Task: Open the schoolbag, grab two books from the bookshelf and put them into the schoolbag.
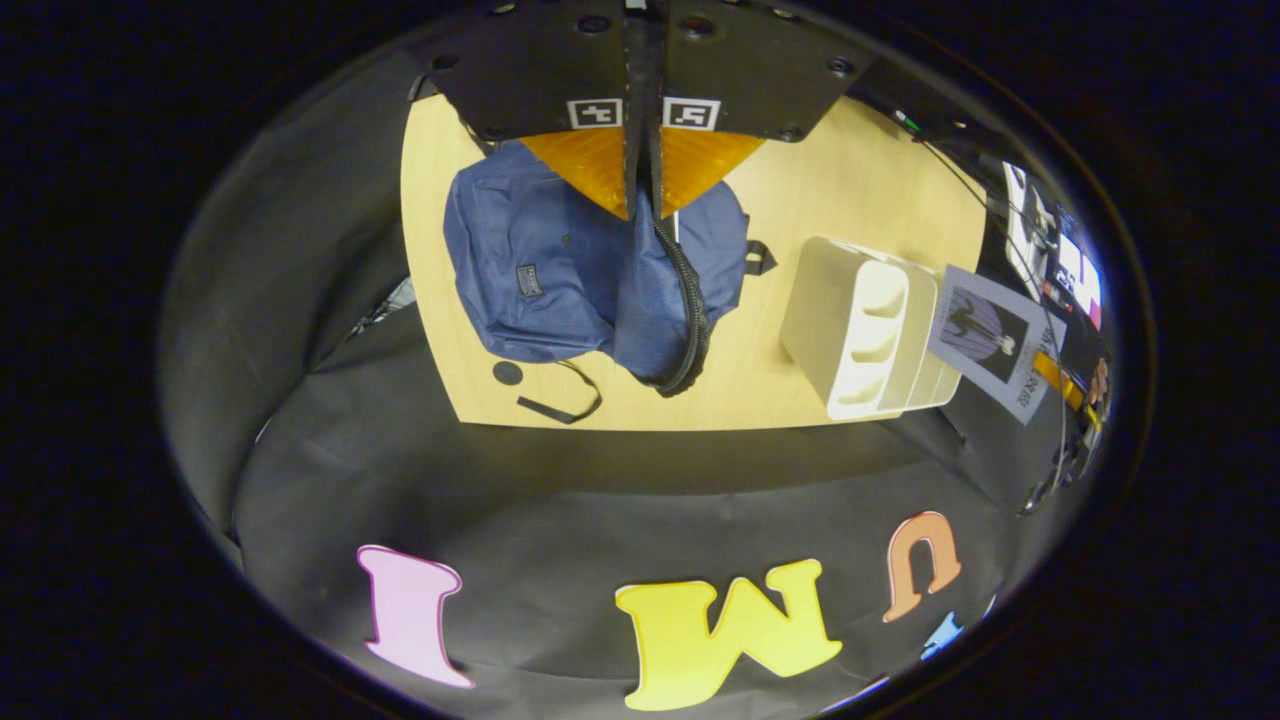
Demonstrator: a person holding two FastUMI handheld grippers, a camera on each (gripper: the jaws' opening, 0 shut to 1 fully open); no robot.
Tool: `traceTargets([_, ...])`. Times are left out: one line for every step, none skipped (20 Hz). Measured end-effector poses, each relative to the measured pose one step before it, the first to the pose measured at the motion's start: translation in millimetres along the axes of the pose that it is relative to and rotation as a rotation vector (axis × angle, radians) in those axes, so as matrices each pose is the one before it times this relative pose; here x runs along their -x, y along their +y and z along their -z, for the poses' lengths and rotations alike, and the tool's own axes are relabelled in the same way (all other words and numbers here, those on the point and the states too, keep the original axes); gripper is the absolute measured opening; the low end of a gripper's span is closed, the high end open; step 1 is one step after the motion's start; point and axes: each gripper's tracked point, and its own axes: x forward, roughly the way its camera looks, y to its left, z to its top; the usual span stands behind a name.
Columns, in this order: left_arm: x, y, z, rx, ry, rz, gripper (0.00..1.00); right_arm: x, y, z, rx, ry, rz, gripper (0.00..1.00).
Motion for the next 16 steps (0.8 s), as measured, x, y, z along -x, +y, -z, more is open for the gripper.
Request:
traceTargets([10.53,-1.55,3.41,0.00117,-0.02152,0.00612,0.40,-0.24,1.06,0.31,0.00010,-0.00073,-0.00156,0.00])
traceTargets([9.26,0.62,2.94,-0.00100,-0.02257,0.00639,0.40,-0.02,-0.04,0.23,0.00155,-0.00103,-0.00118,0.00])
traceTargets([8.54,-1.70,2.25,0.00101,-0.01874,0.00886,0.40,0.37,0.49,0.05,0.00217,-0.00119,-0.00154,0.00])
traceTargets([7.67,-6.16,4.13,0.01004,-0.01391,0.01963,0.40,0.29,0.44,-0.39,0.00346,-0.00098,-0.00086,0.00])
traceTargets([5.87,-6.95,3.44,0.01434,-0.00819,0.02918,0.40,0.77,0.83,0.02,0.00341,-0.00170,-0.00092,0.00])
traceTargets([4.97,-8.02,3.57,0.00826,0.00115,0.03493,0.40,-0.19,-0.17,0.74,0.00427,-0.00027,-0.00006,0.00])
traceTargets([4.28,-7.23,2.71,0.01357,-0.00335,0.03568,0.40,0.60,0.18,-0.27,0.00216,-0.00172,-0.00064,0.00])
traceTargets([1.33,-8.65,0.85,0.00394,-0.00509,0.03305,0.39,1.08,-0.74,0.76,0.00038,-0.00111,0.00047,0.00])
traceTargets([1.18,-6.19,1.59,-0.00316,-0.00696,0.02288,0.39,0.24,-0.14,-0.19,-0.00092,-0.00076,0.00047,0.00])
traceTargets([0.21,-4.43,1.87,-0.00575,-0.00819,0.01448,0.39,0.94,-1.53,0.69,-0.00195,-0.00057,0.00107,0.00])
traceTargets([-0.35,-6.00,0.38,-0.01187,-0.01069,0.01635,0.39,0.28,-0.80,0.04,-0.00278,-0.00159,0.00067,0.00])
traceTargets([-1.01,-8.93,-0.05,-0.01164,-0.01308,0.02001,0.39,0.66,-1.65,0.03,-0.00134,-0.00044,0.00165,0.00])
traceTargets([-1.30,-8.44,-0.86,-0.01105,-0.01124,0.02140,0.39,0.70,-1.29,-0.36,-0.00106,-0.00244,0.00202,0.00])
traceTargets([-3.81,-11.36,-0.37,-0.01046,-0.00859,0.02492,0.38,0.98,-1.67,0.04,-0.00055,-0.00167,0.00249,0.00])
traceTargets([-4.70,-9.36,-0.04,-0.00639,-0.00750,0.02842,0.39,1.04,-1.52,-0.51,-0.00029,-0.00191,0.00261,0.00])
traceTargets([-5.37,-10.49,0.26,-0.00248,-0.00391,0.03422,0.39,1.96,-2.00,0.25,-0.00420,-0.00239,0.00084,0.00])
